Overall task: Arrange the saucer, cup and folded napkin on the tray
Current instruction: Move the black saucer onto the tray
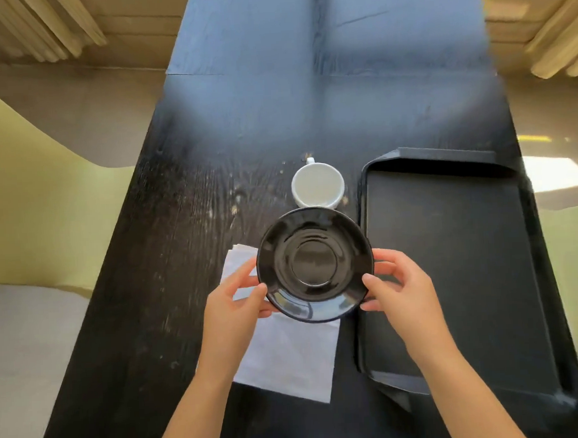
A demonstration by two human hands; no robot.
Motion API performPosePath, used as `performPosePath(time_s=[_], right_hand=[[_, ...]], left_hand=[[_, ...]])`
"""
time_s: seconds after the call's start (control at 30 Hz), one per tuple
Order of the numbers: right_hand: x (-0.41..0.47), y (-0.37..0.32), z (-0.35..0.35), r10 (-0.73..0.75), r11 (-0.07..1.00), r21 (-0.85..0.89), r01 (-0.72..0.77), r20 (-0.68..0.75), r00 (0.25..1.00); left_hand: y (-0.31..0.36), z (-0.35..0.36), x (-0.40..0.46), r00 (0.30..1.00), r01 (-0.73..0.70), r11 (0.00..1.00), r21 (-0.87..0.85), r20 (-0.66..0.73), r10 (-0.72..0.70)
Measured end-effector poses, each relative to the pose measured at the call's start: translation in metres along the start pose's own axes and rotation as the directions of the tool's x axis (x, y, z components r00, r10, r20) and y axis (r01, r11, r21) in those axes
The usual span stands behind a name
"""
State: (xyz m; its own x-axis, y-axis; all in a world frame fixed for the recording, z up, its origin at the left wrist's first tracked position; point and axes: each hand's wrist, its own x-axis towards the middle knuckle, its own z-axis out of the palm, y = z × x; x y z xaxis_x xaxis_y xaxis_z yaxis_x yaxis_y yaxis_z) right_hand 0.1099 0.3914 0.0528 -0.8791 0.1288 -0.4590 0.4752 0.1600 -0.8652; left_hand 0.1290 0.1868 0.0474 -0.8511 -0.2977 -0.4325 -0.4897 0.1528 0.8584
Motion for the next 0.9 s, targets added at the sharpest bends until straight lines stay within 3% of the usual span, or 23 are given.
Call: performPosePath(time_s=[0.3, 0.57, 0.9], right_hand=[[0.053, 0.014, -0.102, -0.037, 0.999, -0.015, 0.035, -0.167, 0.985], [0.119, 0.028, -0.13, -0.002, 0.999, -0.049, -0.01, -0.236, 0.972], [0.144, 0.044, -0.134, 0.077, 0.995, -0.038, -0.088, -0.222, 0.972]], left_hand=[[0.025, 0.119, 0.031, 0.987, -0.025, 0.998, 0.051, 0.158, 0.016], [0.037, 0.179, 0.077, 0.987, -0.12, 0.972, 0.2, 0.127, 0.095], [0.032, 0.198, 0.093, 0.984, -0.167, 0.937, 0.307, 0.115, 0.138]])
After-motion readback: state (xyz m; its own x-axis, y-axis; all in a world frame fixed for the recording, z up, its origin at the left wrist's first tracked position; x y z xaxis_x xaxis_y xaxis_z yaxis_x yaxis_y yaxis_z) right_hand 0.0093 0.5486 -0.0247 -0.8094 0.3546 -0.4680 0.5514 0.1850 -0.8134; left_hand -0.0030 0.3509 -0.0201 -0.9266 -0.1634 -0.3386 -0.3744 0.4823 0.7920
